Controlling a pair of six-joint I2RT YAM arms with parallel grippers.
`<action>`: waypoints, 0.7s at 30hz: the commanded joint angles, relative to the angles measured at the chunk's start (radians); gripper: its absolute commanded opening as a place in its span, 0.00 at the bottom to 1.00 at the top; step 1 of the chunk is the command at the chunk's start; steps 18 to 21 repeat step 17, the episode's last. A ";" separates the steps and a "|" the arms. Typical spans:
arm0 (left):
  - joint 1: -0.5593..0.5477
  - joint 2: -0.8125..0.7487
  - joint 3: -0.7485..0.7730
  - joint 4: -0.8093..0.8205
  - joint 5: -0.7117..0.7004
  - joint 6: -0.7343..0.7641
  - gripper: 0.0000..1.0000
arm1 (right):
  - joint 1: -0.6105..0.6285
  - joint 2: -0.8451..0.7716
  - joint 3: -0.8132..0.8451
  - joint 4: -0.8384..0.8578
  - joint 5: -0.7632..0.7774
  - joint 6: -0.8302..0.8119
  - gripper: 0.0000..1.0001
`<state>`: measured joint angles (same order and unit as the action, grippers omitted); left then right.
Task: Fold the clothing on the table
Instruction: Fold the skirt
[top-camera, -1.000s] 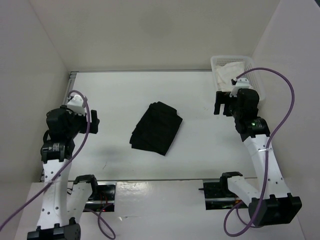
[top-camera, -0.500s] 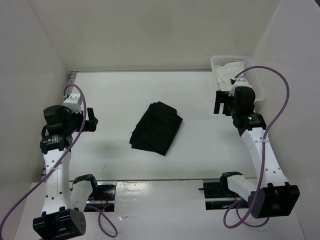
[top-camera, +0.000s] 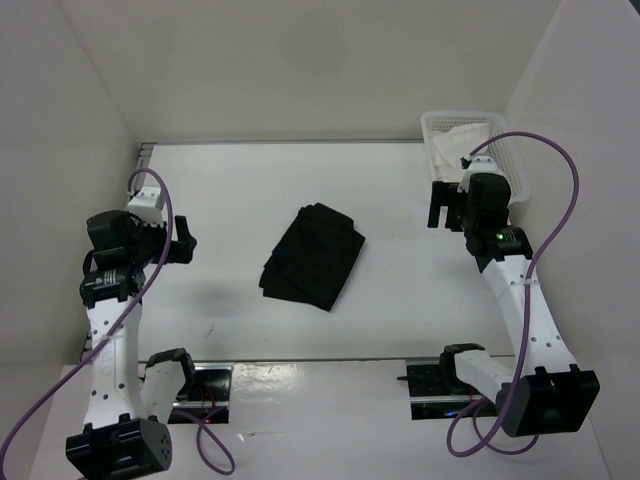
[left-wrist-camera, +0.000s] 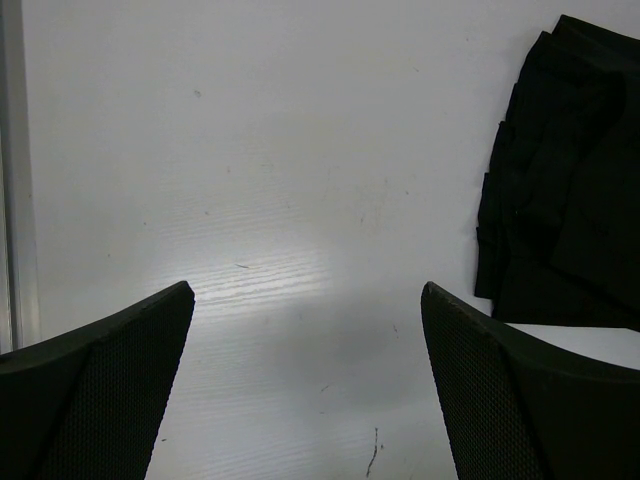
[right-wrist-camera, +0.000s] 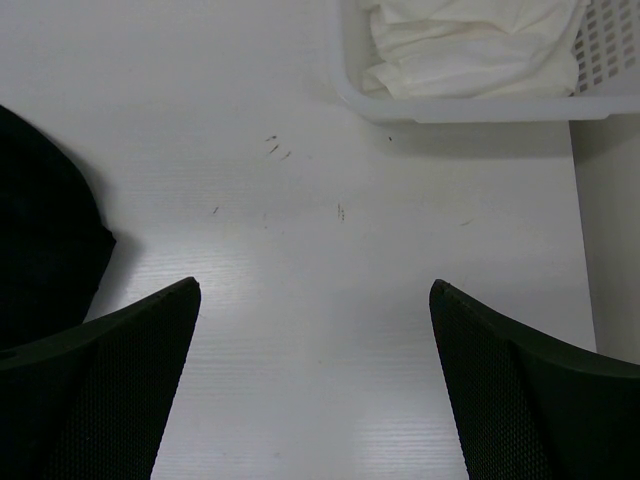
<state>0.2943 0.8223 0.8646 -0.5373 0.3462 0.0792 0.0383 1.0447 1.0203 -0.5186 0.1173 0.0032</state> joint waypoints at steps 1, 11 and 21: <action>0.006 -0.012 0.031 0.017 0.025 0.014 1.00 | -0.008 -0.018 0.009 0.032 0.008 0.003 0.99; 0.006 -0.012 0.031 0.008 0.034 0.024 1.00 | -0.008 -0.028 0.000 0.032 -0.002 -0.006 0.99; 0.006 -0.012 0.031 0.008 0.043 0.024 1.00 | -0.008 0.009 0.021 0.009 -0.020 -0.006 0.99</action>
